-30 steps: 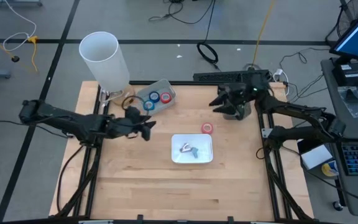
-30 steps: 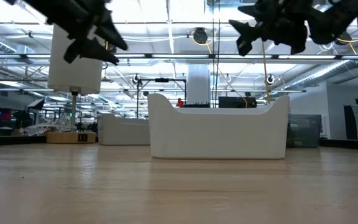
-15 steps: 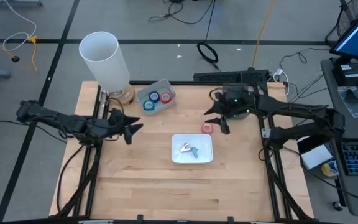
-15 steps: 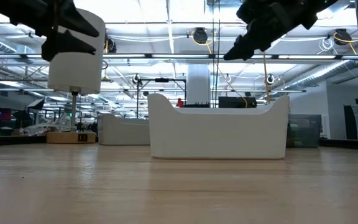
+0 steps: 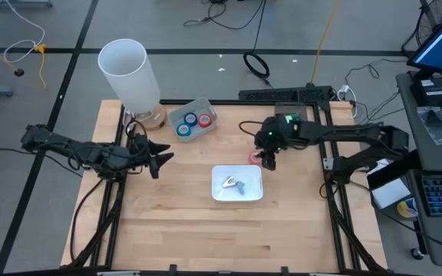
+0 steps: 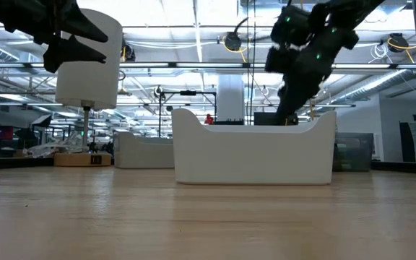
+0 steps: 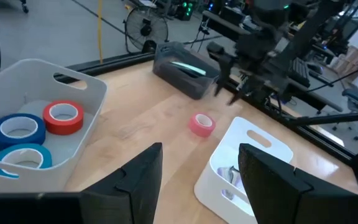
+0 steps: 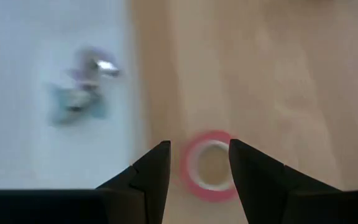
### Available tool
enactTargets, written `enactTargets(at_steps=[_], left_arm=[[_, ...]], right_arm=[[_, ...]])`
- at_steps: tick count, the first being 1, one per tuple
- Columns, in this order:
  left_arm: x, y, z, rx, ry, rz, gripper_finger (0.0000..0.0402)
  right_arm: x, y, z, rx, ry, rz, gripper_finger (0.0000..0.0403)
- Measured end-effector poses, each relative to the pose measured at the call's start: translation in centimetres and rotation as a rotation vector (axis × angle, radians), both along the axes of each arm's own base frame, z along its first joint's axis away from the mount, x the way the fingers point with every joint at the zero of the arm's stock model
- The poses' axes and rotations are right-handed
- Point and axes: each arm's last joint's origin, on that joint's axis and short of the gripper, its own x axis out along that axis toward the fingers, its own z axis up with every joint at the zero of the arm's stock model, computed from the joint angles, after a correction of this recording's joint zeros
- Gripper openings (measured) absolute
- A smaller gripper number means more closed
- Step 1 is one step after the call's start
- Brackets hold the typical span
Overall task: Pick and place Stapler, Stapler remover, tape
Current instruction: Put the pink tape into the gray bin
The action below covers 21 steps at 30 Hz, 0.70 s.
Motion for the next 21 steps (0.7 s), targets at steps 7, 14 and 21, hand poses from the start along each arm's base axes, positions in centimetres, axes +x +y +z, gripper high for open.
enactTargets(at_steps=[7,14,21], left_arm=[[0.1,-0.1,0.0,-0.013,0.003,-0.027,0.0209],[0.1,-0.1,0.0,-0.015,0.001,-0.028,0.0209],[0.1,-0.1,0.0,-0.014,0.000,-0.023,0.0209]], right_arm=[[0.1,-1.6,-2.7,-0.005,0.155,-0.067,0.0155],[0.7,-1.9,-4.1,0.000,0.192,-0.054,0.0155],[1.3,-2.2,-5.3,-0.018,0.217,-0.065,0.0155]])
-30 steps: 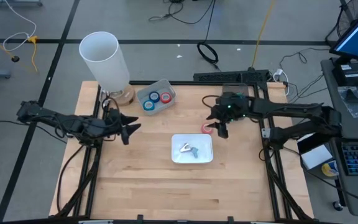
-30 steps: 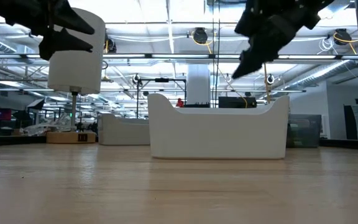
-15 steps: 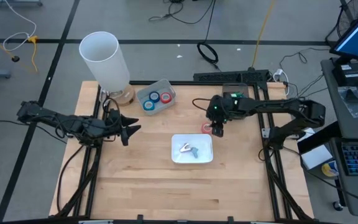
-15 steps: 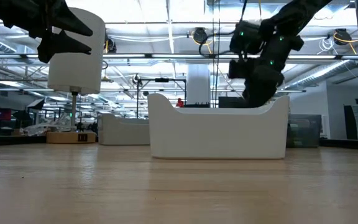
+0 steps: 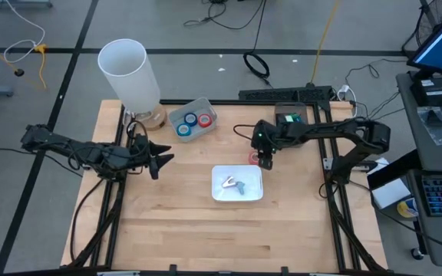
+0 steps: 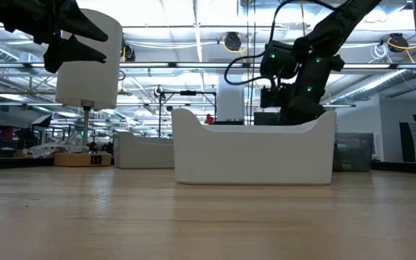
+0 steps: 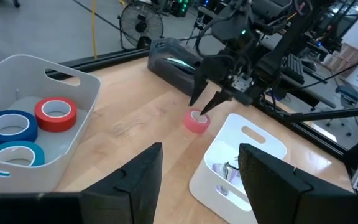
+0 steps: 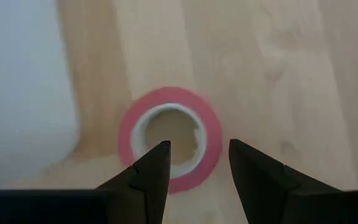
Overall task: Pick and place Stapler, Stapler remover, tape
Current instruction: Put the pink tape into the gray bin
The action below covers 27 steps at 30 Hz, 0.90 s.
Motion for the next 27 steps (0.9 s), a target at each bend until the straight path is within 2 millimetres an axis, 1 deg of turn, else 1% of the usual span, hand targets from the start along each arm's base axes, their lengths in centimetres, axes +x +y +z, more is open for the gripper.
enactTargets(at_steps=[3,5,10,13,17,21,24,27], left_arm=[[0.0,0.0,0.0,0.000,0.000,0.000,0.0209],[0.0,0.0,0.0,0.000,0.000,0.001,0.0209],[0.0,0.0,0.0,-0.008,-0.004,0.003,0.0209],[0.0,0.0,0.0,-0.027,-0.012,0.008,0.0209],[0.1,0.0,0.2,-0.058,-0.034,0.017,0.0209],[0.2,0.0,0.6,-0.091,-0.086,0.030,0.0209],[0.3,0.0,1.2,-0.085,-0.152,0.037,0.0209],[0.8,0.1,2.0,-0.045,-0.222,0.058,0.0209]], right_arm=[[0.1,-0.1,-0.5,-0.001,0.014,-0.004,0.0155],[0.5,-0.3,-1.0,0.001,0.005,-0.006,0.0155],[0.7,-0.3,-2.4,0.022,0.056,-0.008,0.0152],[0.7,-0.4,-2.6,0.023,0.066,-0.009,0.0132],[0.6,-0.4,-2.4,0.012,0.064,-0.014,0.0084],[0.3,-1.1,-1.1,-0.091,0.031,-0.064,0.0033],[-0.1,-1.6,0.6,-0.145,-0.032,-0.098,0.0033],[-0.3,-2.0,2.8,-0.180,-0.160,-0.135,0.0033]])
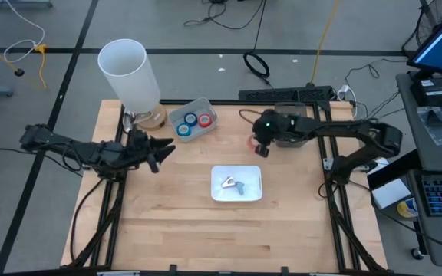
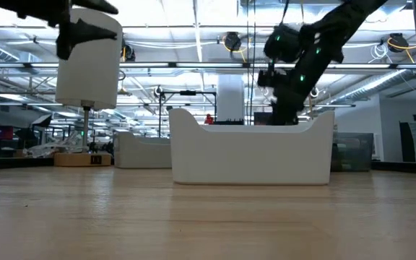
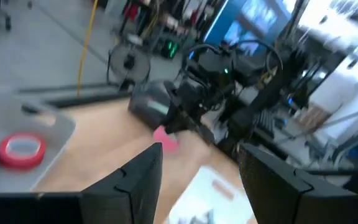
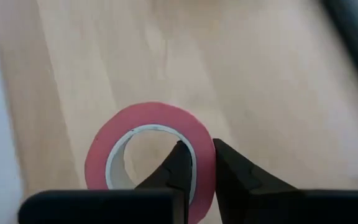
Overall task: Pick and place Stapler, Stapler remover, tape
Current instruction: Put the pink tape into the gray bin
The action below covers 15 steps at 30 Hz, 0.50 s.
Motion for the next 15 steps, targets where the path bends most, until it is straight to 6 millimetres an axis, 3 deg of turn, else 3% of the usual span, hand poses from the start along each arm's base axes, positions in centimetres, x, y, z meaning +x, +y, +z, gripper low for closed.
enactTargets(at_steps=[4,10,15], left_arm=[[1.3,0.0,0.7,0.066,-0.070,0.024,0.0209],[3.9,0.0,0.6,0.102,-0.141,0.040,0.0209],[6.1,-0.1,0.1,0.074,-0.158,0.055,0.0209]], right_arm=[[-0.3,0.1,3.4,-0.034,-0.210,-0.022,0.0033],[-0.3,0.8,8.4,0.049,-0.632,0.048,0.0033],[0.1,1.0,10.8,0.119,-0.882,0.134,0.0033]])
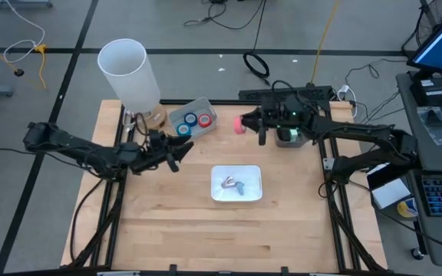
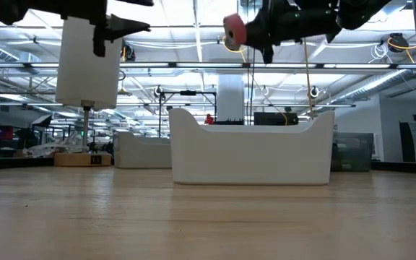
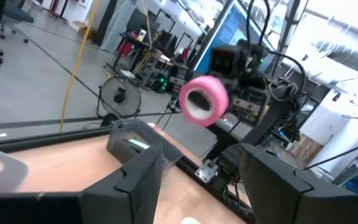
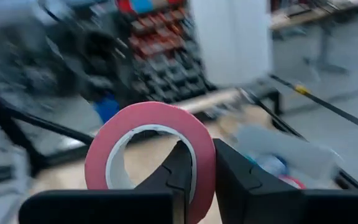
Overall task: Pick and place Stapler, Stapler remover, tape
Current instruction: Put the pink tape into the gray bin
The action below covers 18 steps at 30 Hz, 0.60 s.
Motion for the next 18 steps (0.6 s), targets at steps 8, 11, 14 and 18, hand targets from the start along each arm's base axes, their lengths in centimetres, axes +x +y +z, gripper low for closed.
enactTargets(at_steps=[8,11,14,18], left_arm=[[3.8,-0.3,1.6,-0.010,-0.022,-0.005,0.0209],[5.3,-0.2,2.8,-0.012,-0.041,0.006,0.0209],[6.6,-0.1,3.5,-0.008,-0.047,-0.005,0.0209],[8.1,0.2,3.6,-0.047,-0.058,-0.042,0.0209]], right_arm=[[1.4,0.2,-0.3,0.087,-0.089,0.131,0.0033],[2.1,0.1,-1.2,0.146,-0.068,0.187,0.0033],[2.5,0.0,-1.7,0.194,-0.066,0.227,0.0033],[2.9,0.0,-1.7,0.234,-0.104,0.292,0.0033]])
